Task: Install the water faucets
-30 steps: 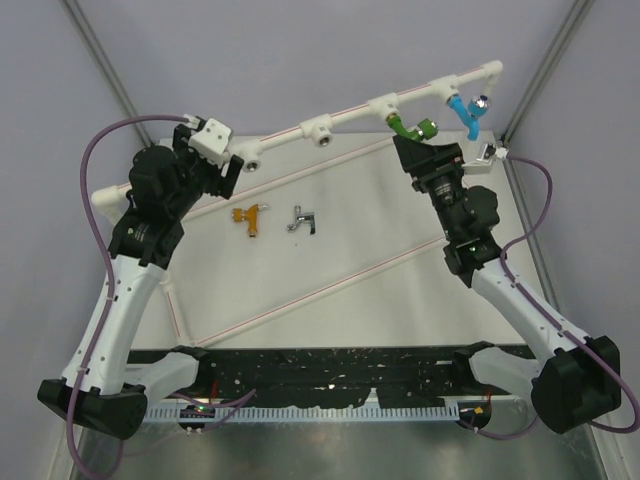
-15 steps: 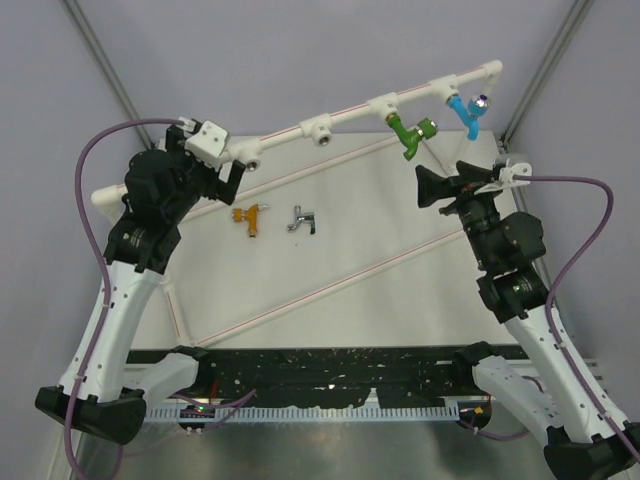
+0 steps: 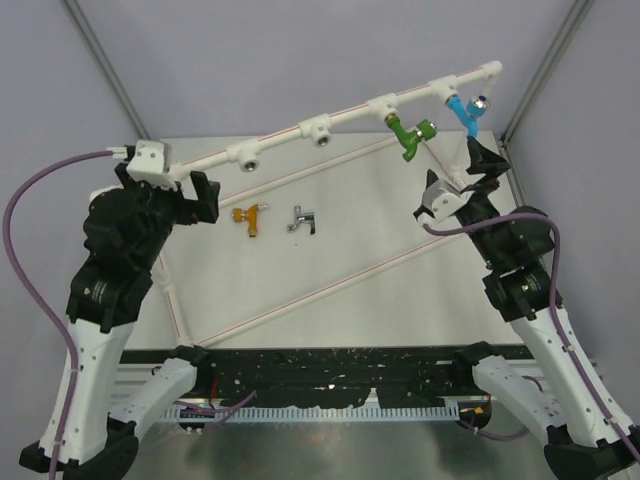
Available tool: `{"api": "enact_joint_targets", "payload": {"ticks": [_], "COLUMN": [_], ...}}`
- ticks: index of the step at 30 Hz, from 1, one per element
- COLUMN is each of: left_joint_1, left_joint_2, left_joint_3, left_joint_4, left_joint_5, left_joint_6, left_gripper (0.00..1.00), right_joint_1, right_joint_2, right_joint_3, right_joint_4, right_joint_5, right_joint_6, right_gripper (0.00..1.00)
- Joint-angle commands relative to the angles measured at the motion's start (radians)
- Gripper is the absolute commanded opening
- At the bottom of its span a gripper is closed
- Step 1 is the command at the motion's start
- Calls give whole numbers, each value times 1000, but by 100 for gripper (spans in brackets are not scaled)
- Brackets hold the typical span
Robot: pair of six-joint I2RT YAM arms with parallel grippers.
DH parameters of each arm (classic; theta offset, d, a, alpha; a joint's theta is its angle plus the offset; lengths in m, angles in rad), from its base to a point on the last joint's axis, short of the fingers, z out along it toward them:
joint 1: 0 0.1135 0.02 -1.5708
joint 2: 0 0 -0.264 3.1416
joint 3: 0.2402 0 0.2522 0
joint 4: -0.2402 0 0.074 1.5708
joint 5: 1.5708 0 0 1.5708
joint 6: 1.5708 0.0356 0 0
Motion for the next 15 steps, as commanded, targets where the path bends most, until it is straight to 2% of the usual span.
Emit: {"api": "enact_joint_targets", "payload": {"ticks": [1,7,11,12,13,14,15], "left_joint_1": [13,56,59,60,59,59,60], "left_joint_2": [-90,-75,-35,-37,-47,-61,-81], "left_joint_3": [-95,-127,-97,-100,-116,-141,-168], "left_joint_4": [-150,-164,-162,-165,-164,-149,-130], "left_joint_5": [-169,-192,-178,-166,-158,-149,-125], "left_joint_6": [-188,-240,-226,-225,-225,-226,-225], "left_gripper": [100,99,99,99,99,100,100], "right_joint_1": [2,0,0,2,5,7,8], "right_joint_2": [35,109,117,109,86,67,62], "right_joint_3": [-6,52,58,52,35,15,1], "right_joint_4": [49,26,8,3,-9,-21,-35], "right_joint_5": [-90,-161,-160,-153,-161,-170,-175], "right_joint_6": [-274,-349,-305,-270,-123,-44,151], "right_gripper": [99,99,99,99,99,99,99]}}
